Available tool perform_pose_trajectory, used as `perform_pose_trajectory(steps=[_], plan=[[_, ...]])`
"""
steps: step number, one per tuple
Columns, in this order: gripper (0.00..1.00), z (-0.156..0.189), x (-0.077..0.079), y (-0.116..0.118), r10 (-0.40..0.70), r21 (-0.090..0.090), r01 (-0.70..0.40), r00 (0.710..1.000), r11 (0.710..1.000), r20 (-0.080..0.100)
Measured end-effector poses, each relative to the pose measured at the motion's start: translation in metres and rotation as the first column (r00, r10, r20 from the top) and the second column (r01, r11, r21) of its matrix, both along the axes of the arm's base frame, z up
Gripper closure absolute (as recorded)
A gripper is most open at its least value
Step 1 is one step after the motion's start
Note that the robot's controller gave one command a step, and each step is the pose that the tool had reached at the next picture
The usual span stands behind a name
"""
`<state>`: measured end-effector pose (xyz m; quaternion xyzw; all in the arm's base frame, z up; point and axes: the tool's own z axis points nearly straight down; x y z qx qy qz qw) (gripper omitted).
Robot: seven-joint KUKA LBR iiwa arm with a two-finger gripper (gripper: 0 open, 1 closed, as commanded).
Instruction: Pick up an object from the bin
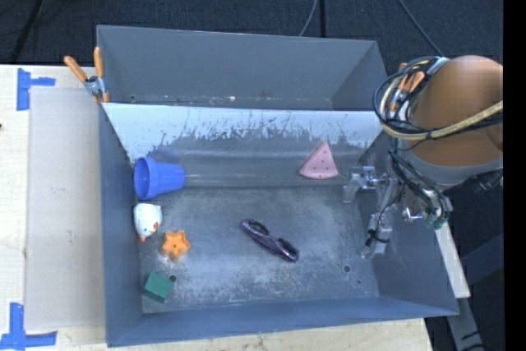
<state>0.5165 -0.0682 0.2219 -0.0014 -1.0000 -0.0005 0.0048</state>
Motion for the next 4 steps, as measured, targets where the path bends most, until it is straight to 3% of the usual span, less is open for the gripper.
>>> perform_pose_trajectory(steps=[1, 2, 3, 4], plan=[[0.0, 0.004, 0.001, 0.0, 0.002, -0.001, -0.002, 1.0, 1.0, 0.007], [0.0, -0.026, 0.005, 0.025, 0.023, -0.004, -0.023, 1.0, 1.0, 0.015], [0.0, -0.062, 0.033, 0.055, 0.075, 0.002, -0.075, 0.997, 0.997, -0.002], [0.0, -0.106, 0.04, 0.067, 0.264, -0.004, -0.264, 0.965, 0.965, 0.014]])
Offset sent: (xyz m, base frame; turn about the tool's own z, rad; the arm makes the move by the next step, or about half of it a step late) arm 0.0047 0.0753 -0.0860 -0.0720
